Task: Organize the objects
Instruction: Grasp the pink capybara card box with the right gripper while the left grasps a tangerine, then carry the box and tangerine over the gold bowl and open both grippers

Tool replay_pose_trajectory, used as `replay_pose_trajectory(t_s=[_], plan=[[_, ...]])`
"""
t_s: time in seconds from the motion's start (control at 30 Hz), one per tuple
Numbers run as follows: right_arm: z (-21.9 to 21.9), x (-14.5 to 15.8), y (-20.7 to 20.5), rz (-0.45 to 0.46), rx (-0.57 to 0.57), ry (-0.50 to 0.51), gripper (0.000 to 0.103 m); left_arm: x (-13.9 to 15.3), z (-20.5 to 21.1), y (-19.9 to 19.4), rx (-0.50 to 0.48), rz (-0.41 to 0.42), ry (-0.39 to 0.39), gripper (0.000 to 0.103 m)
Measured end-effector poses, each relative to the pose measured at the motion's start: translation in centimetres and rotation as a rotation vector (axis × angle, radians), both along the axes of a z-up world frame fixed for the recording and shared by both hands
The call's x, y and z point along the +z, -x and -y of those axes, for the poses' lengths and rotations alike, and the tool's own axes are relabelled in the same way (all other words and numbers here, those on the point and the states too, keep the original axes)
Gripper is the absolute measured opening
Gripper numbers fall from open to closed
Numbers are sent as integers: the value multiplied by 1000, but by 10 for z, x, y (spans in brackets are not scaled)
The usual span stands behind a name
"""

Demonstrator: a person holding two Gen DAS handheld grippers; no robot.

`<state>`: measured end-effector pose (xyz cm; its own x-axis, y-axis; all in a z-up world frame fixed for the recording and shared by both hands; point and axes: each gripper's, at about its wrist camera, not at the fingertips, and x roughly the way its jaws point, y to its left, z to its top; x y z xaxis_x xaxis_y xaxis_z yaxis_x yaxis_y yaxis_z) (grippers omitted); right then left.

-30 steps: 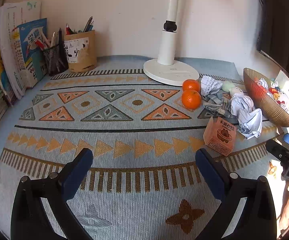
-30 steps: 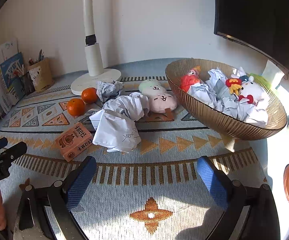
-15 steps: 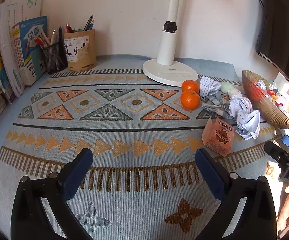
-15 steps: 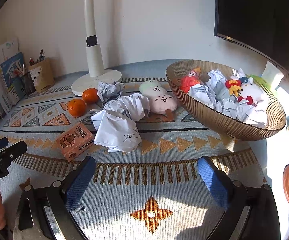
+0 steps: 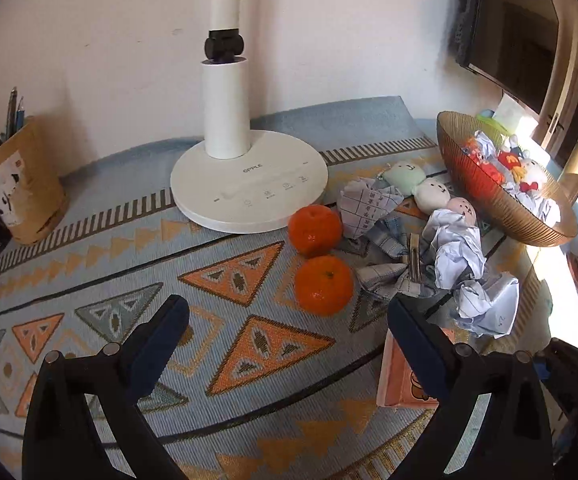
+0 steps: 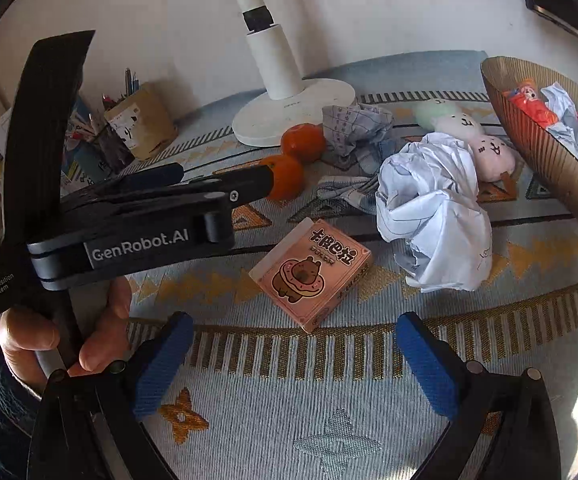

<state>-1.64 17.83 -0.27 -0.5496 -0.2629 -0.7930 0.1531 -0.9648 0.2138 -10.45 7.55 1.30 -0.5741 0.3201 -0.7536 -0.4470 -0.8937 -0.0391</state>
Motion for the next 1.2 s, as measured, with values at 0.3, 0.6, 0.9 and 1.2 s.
replay_pose_trajectory(t_s=[0.3, 0.6, 0.9, 1.2], plan=[[25, -14, 32, -7, -69, -114, 90, -19, -13, 28, -80, 78, -47, 71], [5, -7, 18, -43, -50, -94, 45, -16, -18, 13, -71, 72, -54, 34], [-59, -6, -58, -35, 125, -73, 42, 2, 36, -62, 111, 100, -157, 34], [-91, -7, -97, -25, 191, -57, 56, -18, 27, -123, 200, 44, -164, 34]])
